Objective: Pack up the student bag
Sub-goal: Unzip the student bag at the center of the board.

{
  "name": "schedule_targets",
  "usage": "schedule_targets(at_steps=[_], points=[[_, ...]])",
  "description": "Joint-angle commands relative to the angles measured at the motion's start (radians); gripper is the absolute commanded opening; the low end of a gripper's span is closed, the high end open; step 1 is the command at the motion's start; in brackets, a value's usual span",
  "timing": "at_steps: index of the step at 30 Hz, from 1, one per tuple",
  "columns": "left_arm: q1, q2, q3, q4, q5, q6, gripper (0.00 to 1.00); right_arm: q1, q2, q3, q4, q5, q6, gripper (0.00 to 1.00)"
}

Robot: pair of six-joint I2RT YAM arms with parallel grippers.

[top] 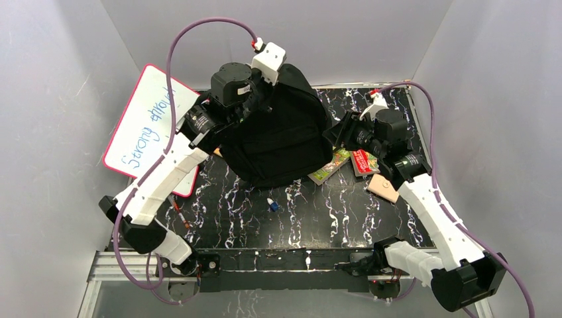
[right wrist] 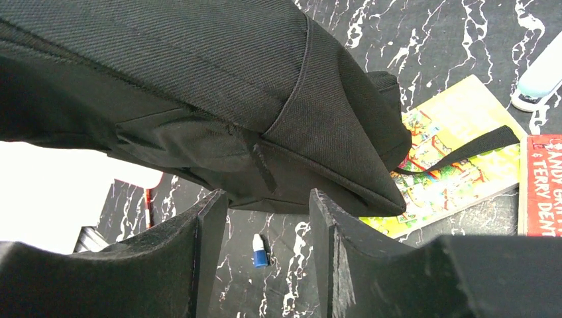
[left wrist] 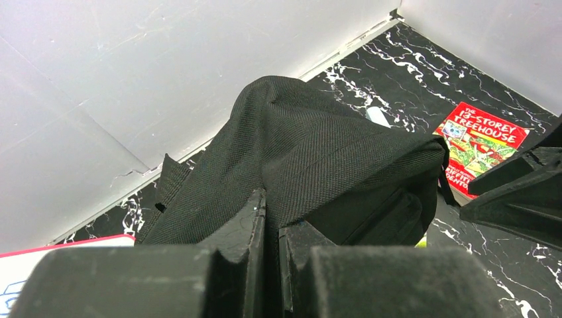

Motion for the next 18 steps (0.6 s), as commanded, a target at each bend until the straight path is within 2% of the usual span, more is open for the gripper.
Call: schedule_targets(at_steps=[1, 7, 13, 18], points=[[0.001, -0.091, -0.01, 0.128, 0.016, -0.007, 0.0, -0.002, 0.013, 0.026, 0.069, -0.017, 0.019, 0.55], [0.0, -0.104, -0.031, 0.138, 0.025, -0.009, 0.0, -0.004, 0.034, 0.016, 0.119, -0.046, 0.028, 0.45], [0.0, -0.11, -0.042, 0.142, 0.036, -0.015, 0.0, -0.008, 0.053, 0.01, 0.144, -0.066, 0.034, 0.41], [0.001, -0.111, -0.046, 0.143, 0.038, -0.014, 0.0, -0.01, 0.054, -0.005, 0.159, -0.076, 0.042, 0.33]])
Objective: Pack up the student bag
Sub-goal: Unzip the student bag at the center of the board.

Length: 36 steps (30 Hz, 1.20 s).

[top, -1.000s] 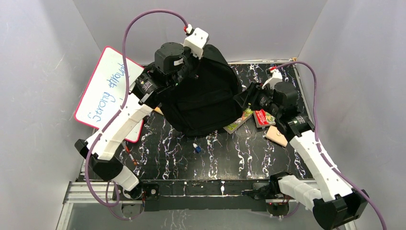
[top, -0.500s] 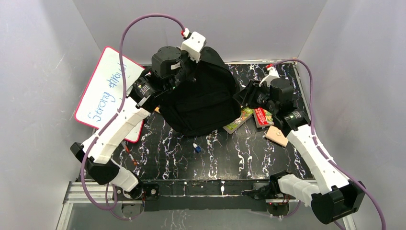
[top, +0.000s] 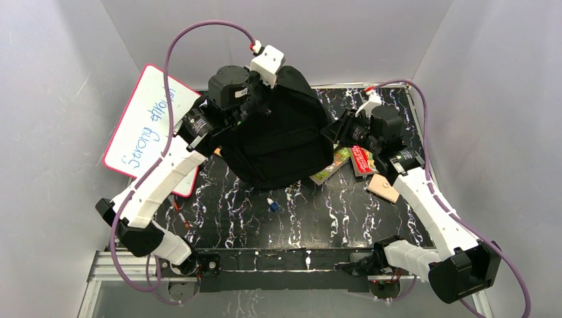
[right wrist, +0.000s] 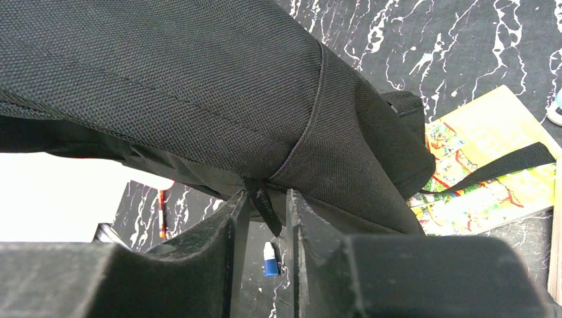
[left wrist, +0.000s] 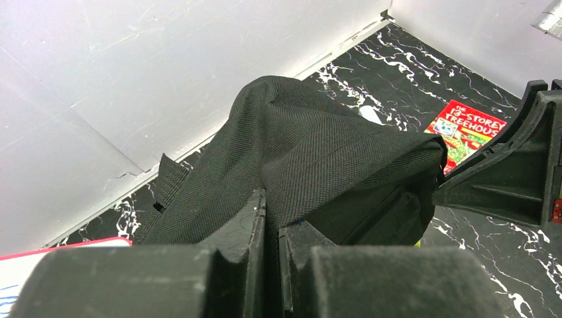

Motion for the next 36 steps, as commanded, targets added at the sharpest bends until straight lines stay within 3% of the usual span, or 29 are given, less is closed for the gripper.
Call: schedule_targets(at_steps=[1, 4, 13, 18, 27, 36], points=[[0.001, -0.073, 0.007, 0.119, 0.011, -0.01, 0.0, -0.007, -0.015, 0.0, 0.07, -0.024, 0.012, 0.3], [0.001, -0.071, 0.004, 0.119, 0.009, -0.009, 0.0, -0.007, -0.025, 0.001, 0.067, -0.031, 0.004, 0.28], [0.001, -0.059, -0.012, 0.122, 0.014, -0.012, 0.0, -0.007, -0.08, 0.025, -0.003, -0.032, -0.066, 0.0], [0.001, -0.06, -0.034, 0.129, 0.014, -0.013, 0.0, -0.007, -0.094, 0.058, -0.002, -0.074, -0.085, 0.0], [0.001, -0.058, -0.079, 0.131, 0.068, -0.045, 0.0, -0.006, 0.015, 0.172, 0.118, -0.303, -0.034, 0.0], [0.001, -0.056, -0.105, 0.128, 0.103, -0.052, 0.0, -0.007, 0.068, 0.265, 0.199, -0.349, 0.007, 0.0]])
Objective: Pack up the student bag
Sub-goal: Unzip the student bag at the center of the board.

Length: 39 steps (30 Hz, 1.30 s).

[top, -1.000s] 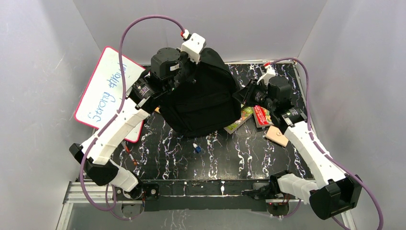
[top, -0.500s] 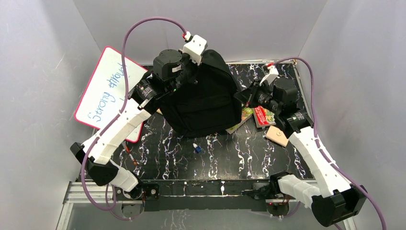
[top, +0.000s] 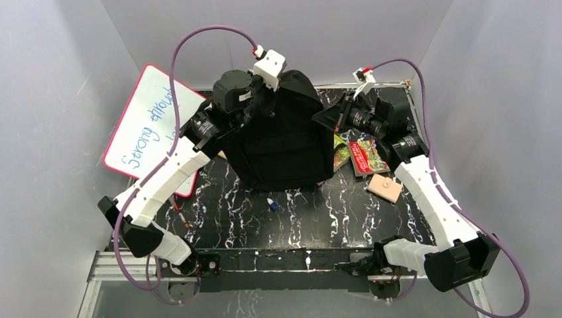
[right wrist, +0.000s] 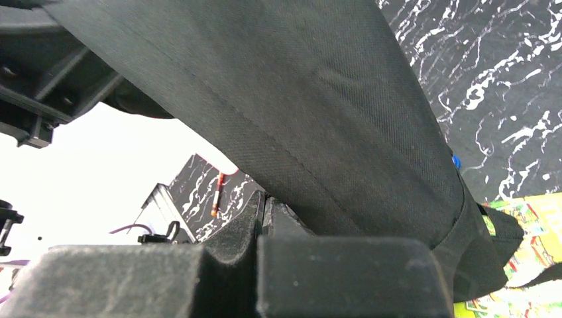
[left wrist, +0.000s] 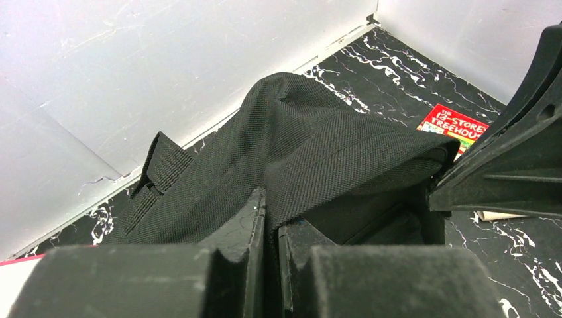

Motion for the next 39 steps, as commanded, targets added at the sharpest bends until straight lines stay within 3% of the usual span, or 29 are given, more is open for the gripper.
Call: schedule_targets(at_steps=[1, 8, 21, 39], points=[[-0.005, -0.051, -0.009, 0.029, 0.054, -0.019, 0.0, 0.003, -0.001, 0.108, 0.157, -0.075, 0.033, 0.0], [-0.004, -0.051, -0.014, 0.024, 0.06, -0.018, 0.0, 0.003, 0.032, 0.185, 0.185, -0.098, 0.037, 0.0], [-0.004, -0.034, -0.005, 0.022, 0.089, -0.018, 0.0, 0.019, 0.159, 0.31, 0.246, -0.308, 0.08, 0.0], [-0.004, -0.024, -0.012, 0.022, 0.105, -0.031, 0.0, 0.19, 0.237, 0.395, 0.198, -0.18, -0.004, 0.0]])
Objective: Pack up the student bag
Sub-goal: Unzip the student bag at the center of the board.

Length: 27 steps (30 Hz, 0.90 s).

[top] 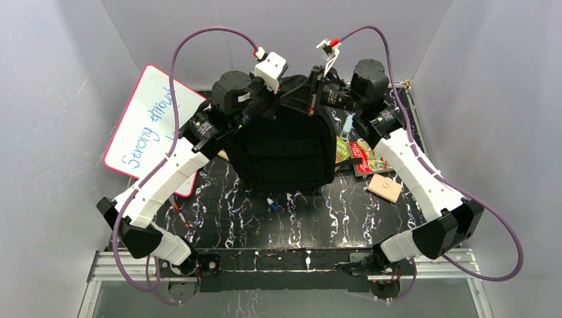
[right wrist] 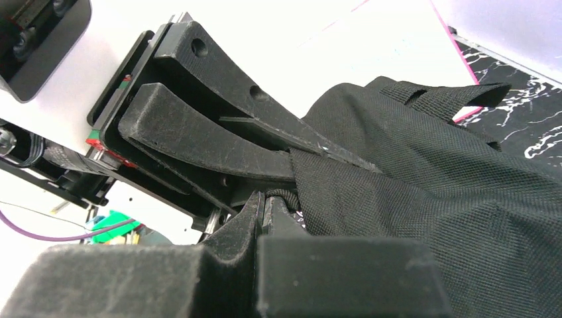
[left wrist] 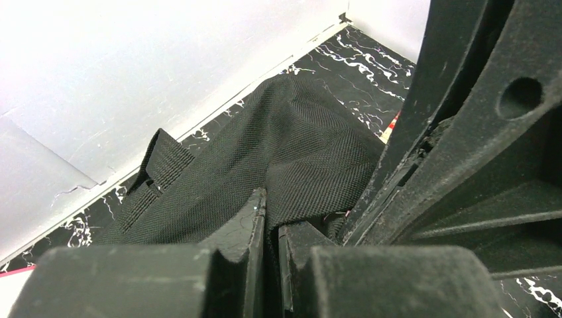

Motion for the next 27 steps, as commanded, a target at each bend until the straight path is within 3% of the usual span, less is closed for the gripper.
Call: schedule_targets(at_steps=[1, 2, 7, 10, 20, 27], points=[[-0.005, -0.017, -0.002, 0.026, 0.022, -0.013, 0.0, 0.022, -0.03, 0.04, 0.036, 0.068, -0.049, 0.0], [-0.005, -0.02, -0.004, 0.026, 0.019, -0.012, 0.0, 0.022, -0.043, 0.028, 0.021, 0.101, -0.067, 0.02], [-0.005, -0.031, -0.011, 0.027, 0.009, -0.01, 0.0, 0.021, -0.153, -0.047, -0.053, 0.289, -0.203, 0.47], [-0.005, -0.039, -0.02, 0.03, 0.008, -0.01, 0.0, 0.022, -0.247, -0.128, -0.037, 0.358, -0.285, 0.6], [-0.006, -0.1, -0.098, 0.091, 0.022, -0.013, 0.0, 0.021, -0.543, -0.467, 0.066, 0.501, -0.625, 0.67], [-0.006, -0.128, -0.125, 0.105, 0.069, -0.023, 0.0, 0.021, -0.611, -0.638, 0.24, 0.502, -0.817, 0.68]])
